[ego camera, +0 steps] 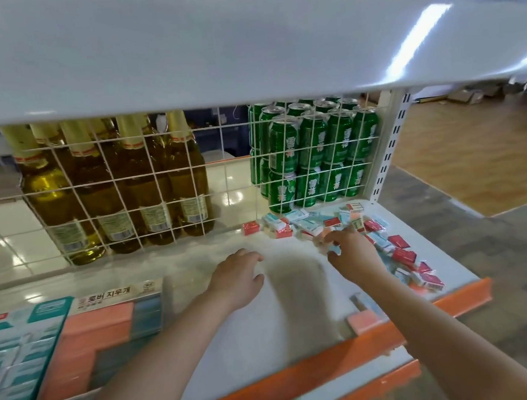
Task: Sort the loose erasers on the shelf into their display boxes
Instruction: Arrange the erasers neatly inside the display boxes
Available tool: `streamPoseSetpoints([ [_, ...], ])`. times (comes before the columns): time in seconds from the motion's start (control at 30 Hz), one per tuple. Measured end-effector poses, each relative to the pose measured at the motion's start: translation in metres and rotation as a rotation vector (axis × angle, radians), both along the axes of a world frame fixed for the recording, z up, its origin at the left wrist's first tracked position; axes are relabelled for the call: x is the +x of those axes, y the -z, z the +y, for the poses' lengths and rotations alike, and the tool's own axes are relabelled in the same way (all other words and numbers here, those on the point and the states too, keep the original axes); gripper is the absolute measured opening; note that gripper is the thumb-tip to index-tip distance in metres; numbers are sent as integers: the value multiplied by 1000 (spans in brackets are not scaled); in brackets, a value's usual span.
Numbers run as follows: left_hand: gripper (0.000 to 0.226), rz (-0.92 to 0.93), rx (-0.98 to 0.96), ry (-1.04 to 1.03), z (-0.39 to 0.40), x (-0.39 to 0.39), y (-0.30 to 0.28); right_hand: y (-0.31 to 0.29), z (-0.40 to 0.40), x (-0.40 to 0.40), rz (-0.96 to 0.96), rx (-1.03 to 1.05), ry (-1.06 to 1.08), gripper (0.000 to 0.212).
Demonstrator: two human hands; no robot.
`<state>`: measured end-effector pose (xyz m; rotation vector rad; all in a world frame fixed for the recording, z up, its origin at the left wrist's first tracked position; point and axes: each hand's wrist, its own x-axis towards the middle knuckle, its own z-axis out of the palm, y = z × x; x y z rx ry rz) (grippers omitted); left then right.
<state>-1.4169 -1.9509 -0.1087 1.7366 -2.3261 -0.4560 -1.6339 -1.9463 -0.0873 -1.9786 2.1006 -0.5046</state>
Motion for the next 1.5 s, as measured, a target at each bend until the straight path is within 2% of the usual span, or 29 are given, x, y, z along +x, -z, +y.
streamPoseSetpoints([
  [0.1,46,-33,-21,15,-8,-10,1,-3,-11,-9,-18,-28,41,37],
  [0.27,48,-68,-48,32,-23,-25,-2,2,-33,-27,43,66,110,36],
  [0.5,49,-58,-33,97,-41,-50,-6,7,-48,-40,105,190,47,27],
  [0.63,52,-15,23,132,-49,-69,-8,7,-52,-43,138,192,51,33],
  [0.9,54,-121,15,207,-71,-95,-1,8,-54,-48,77,198,41,31],
  [1.03,57,-184,54,215,-86,-103,4,9,-56,-50,14,209,35,21],
  [1.13,54,-191,93,231,-89,-109,4,9,-54,-53,-26,210,20,11],
  [1.2,50,-124,108,214,-89,-111,2,8,-52,-53,-20,204,1,9],
  [1.27,38,-50,118,180,-90,-110,-1,8,-49,-52,11,179,4,8],
  [1.33,26,-57,104,164,-91,-107,-3,11,-48,-52,27,140,23,4],
  [1.43,23,-95,37,159,-92,-103,-5,14,-45,-54,16,122,38,20],
  [1.5,26,-88,2,165,-92,-101,-7,14,-43,-55,2,125,22,21],
])
